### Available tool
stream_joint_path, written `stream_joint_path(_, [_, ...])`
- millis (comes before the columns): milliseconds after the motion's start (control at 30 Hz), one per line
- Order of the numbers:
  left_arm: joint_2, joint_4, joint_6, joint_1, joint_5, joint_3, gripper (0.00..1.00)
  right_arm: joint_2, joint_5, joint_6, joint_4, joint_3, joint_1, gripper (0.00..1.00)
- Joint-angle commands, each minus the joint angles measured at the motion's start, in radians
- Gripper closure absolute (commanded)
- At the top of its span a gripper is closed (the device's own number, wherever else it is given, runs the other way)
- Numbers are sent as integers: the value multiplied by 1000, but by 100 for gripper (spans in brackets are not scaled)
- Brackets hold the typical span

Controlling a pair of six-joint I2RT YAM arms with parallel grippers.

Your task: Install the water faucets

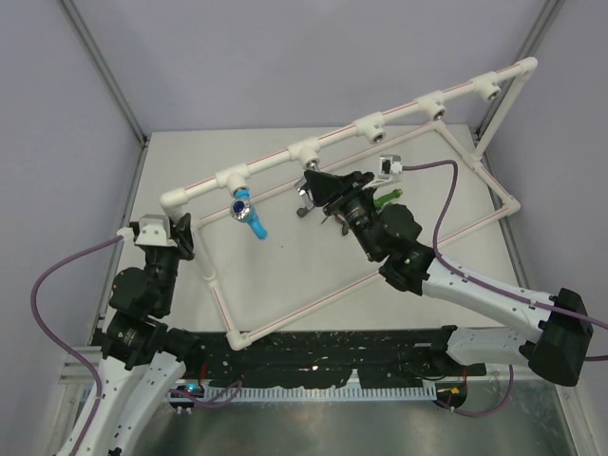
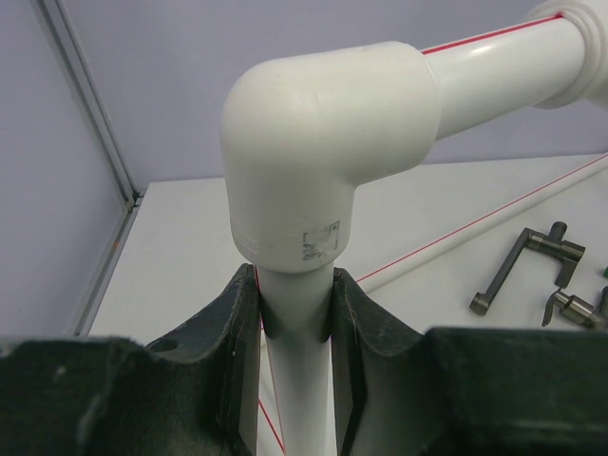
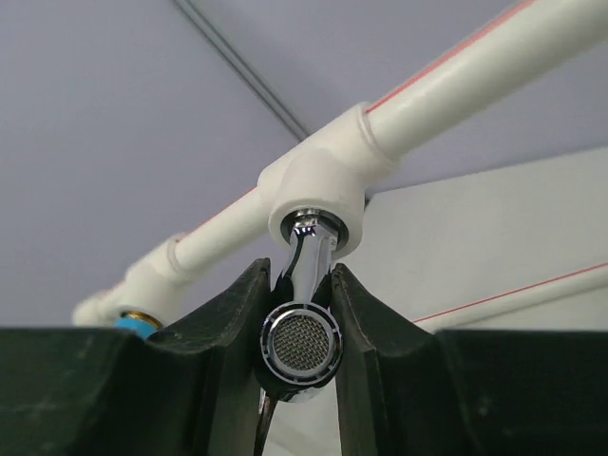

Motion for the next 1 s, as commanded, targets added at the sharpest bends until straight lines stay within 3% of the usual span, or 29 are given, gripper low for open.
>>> stream_joint_path(0, [-15, -52, 25, 4, 7, -10, 100, -7, 122, 872, 141, -41, 12, 91])
stream_joint_path(67, [-18, -51, 26, 4, 2, -12, 100, -7, 187, 928, 190, -51, 26, 89])
stream_joint_path(133, [-20, -51, 25, 2, -1, -10, 100, -26, 209, 852, 169, -29, 27, 75])
stream_joint_path(267, [-18, -49, 28, 4, -2, -10, 100, -63, 207, 660, 161, -46, 26, 47])
stream_joint_path(333, [-15, -49, 26, 4, -2, -12, 100, -93, 209, 550, 149, -69, 26, 41])
stream_joint_path(400, [-12, -49, 26, 4, -2, -10, 100, -125, 201, 339, 153, -104, 26, 36])
stream_joint_path(567, [-11, -49, 33, 4, -10, -12, 100, -227, 72, -165, 95, -103, 24, 35])
stream_joint_path(600, [-6, -49, 34, 4, -10, -12, 100, -234, 14, -336, 65, -71, 24, 35])
stream_joint_path(800, [-3, -51, 34, 4, -7, -9, 100, -271, -296, -1066, -405, 155, 34, 35])
stream_joint_path(900, [-3, -51, 34, 4, -11, -9, 100, -253, -354, -1262, -633, 241, 41, 36])
stream_joint_path(967, [-3, -51, 33, 4, -11, -10, 100, -248, -376, -1365, -675, 261, 44, 37])
